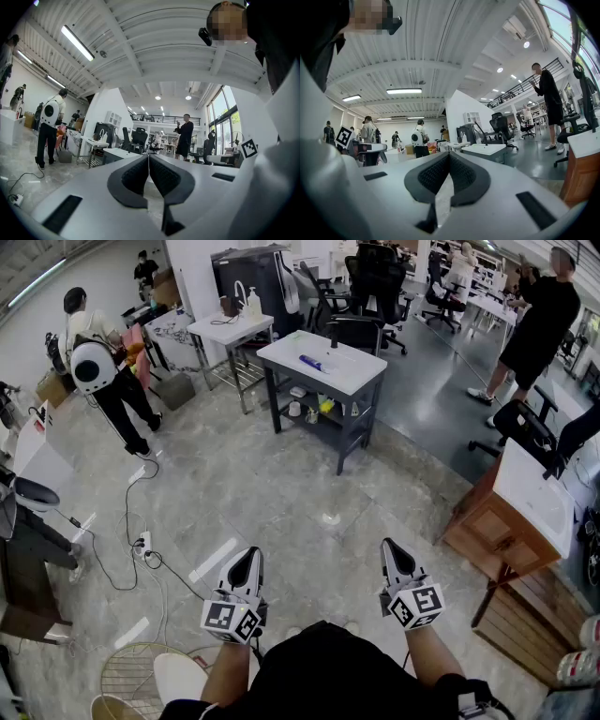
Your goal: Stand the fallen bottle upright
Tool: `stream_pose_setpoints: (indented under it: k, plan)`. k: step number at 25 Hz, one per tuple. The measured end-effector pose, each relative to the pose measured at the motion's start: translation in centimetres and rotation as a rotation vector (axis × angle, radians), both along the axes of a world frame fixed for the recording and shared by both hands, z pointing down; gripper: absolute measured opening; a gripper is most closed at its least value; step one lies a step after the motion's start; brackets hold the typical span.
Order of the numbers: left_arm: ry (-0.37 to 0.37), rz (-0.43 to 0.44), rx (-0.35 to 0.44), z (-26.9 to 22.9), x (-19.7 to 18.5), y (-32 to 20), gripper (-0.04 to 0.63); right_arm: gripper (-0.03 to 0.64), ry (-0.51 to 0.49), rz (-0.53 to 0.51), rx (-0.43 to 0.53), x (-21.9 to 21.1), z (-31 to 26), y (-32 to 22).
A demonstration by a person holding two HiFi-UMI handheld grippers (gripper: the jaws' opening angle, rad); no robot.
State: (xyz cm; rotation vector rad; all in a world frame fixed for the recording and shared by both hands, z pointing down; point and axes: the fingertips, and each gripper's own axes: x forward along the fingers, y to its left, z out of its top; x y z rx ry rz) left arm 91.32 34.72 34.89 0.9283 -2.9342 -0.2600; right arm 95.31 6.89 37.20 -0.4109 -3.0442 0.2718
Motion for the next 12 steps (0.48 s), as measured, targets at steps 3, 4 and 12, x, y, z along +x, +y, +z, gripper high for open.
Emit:
stream_pose_setpoints:
  k: [3,4,12]
  plan:
    - [0.004,0.001,0.012,-0.3,0.4,0.0,0.021,0.028,-0.011,-0.014,0.007,0.3,-0.6,0.5]
    - [0.002,0.003,0.014,-0.4,0.4,0.0,0.021,0.028,-0.017,-0.017,0.011,0.3,-0.8,0.6]
    - [0.003,0.015,0.016,-0.2,0.3,0.0,0.021,0.028,-0.028,-0.006,0.014,0.3,-1.0,0.4]
